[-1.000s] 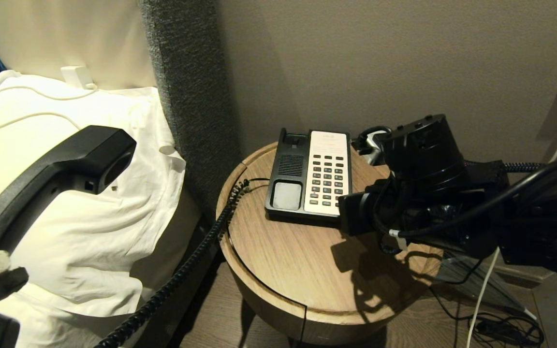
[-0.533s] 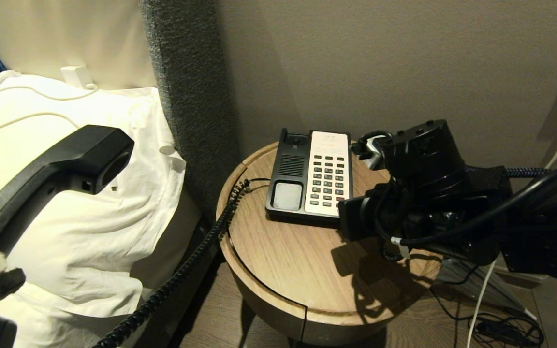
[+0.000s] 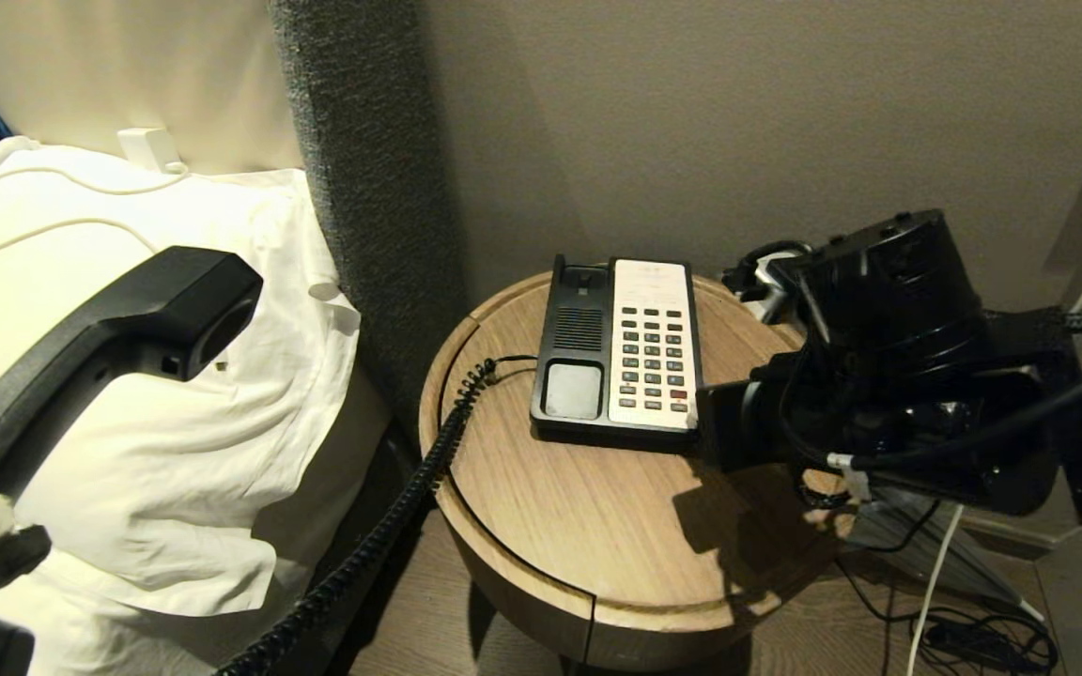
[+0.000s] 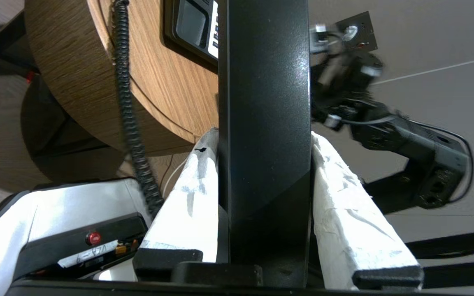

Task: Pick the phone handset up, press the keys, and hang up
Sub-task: Dial the number, then put the handset back

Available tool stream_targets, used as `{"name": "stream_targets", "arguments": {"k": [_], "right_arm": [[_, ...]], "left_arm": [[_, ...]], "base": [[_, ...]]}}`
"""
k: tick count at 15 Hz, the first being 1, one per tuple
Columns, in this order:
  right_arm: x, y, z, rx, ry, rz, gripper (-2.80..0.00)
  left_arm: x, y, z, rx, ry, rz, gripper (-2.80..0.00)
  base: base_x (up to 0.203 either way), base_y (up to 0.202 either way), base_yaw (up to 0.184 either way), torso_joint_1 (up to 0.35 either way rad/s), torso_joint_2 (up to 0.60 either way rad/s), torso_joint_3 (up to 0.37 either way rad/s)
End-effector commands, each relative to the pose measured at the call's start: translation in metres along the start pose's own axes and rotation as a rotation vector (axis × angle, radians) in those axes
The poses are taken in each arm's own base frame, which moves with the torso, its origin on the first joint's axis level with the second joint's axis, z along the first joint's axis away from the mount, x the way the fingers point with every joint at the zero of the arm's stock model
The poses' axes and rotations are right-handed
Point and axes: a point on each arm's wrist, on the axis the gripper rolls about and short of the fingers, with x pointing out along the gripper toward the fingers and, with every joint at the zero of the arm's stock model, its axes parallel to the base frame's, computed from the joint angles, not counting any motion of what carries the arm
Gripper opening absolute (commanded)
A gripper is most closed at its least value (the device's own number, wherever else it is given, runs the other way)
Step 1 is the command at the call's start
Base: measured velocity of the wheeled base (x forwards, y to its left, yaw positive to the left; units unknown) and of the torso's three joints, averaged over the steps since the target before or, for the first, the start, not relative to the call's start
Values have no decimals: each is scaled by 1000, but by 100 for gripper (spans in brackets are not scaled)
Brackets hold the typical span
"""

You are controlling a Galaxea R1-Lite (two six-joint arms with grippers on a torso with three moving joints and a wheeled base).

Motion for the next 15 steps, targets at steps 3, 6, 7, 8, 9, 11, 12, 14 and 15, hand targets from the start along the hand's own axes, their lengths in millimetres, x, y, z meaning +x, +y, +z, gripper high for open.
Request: {"name": "stream_targets", "arguments": {"k": [3,6,7,8,9,11,12,14,15], "right_arm": [[-31,-7,15,46,-103,24,-280],[-54,-17,12,60,-129,23,-280],[-62,-21,9,67,-136,24,-280],[-68,-25,7,72,-146,26,-280],[-74,-29,5,80,-153,20,-280],[-85,-37,1,91,-169,8,-280],[-87,-40,-2,94,-171,-1,-280],[-96,-45,-4,101,-185,-13,-280],[-98,-48,-3,109,-191,-25,-280]], "left_arm": [[2,-1,2,14,-10,10,-280],[6,1,1,133,12,27,-280],[13,1,3,167,26,41,-280],[22,1,6,193,43,64,-280],[36,-1,11,233,61,93,-280],[72,-7,26,330,86,159,-280],[92,-11,36,394,88,198,-280],[139,-17,50,481,90,289,-280],[164,-21,54,514,83,335,-280]], "base": [[0,0,0,0,0,0],[0,0,0,0,0,0],[0,0,0,0,0,0],[0,0,0,0,0,0],[0,0,0,0,0,0],[0,0,0,0,0,0],[0,0,0,0,0,0],[0,0,0,0,0,0],[0,0,0,0,0,0]]}}
